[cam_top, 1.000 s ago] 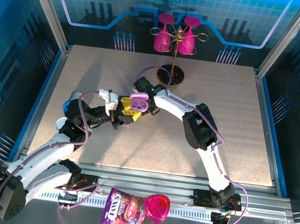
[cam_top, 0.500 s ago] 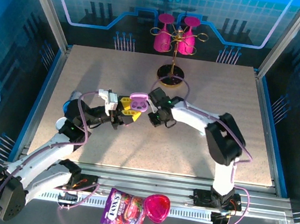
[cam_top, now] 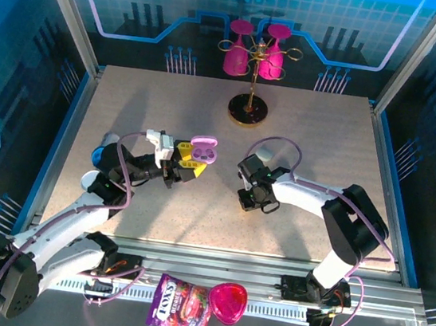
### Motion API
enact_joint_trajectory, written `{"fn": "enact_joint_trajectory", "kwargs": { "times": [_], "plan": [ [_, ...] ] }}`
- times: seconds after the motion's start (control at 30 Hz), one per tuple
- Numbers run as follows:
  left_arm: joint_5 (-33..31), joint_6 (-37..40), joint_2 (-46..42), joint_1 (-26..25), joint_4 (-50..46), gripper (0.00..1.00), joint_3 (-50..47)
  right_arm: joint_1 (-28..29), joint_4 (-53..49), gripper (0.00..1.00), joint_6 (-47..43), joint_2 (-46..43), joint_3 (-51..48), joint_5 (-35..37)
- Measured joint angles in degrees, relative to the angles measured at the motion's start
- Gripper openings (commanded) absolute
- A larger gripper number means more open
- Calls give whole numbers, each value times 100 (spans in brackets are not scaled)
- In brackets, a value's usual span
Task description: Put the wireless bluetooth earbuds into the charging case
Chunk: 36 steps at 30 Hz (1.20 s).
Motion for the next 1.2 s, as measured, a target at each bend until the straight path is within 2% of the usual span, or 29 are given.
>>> {"fn": "enact_joint_trajectory", "kwargs": {
  "times": [0.1, 0.27, 0.53, 1.2],
  "plan": [
    [0, 0, 0, 0, 0, 25, -2, 0, 59, 34, 79, 7, 2, -83],
    [0, 0, 0, 0, 0, 25, -2, 15, 57, 42, 151, 11, 13, -251],
    [0, 2, 0, 0, 0, 26, -2, 151, 94, 43, 385, 13, 13, -643],
    [-2, 4, 0, 0, -2, 26, 0, 166, 1082, 44, 664, 417, 350, -1657]
  ]
}}
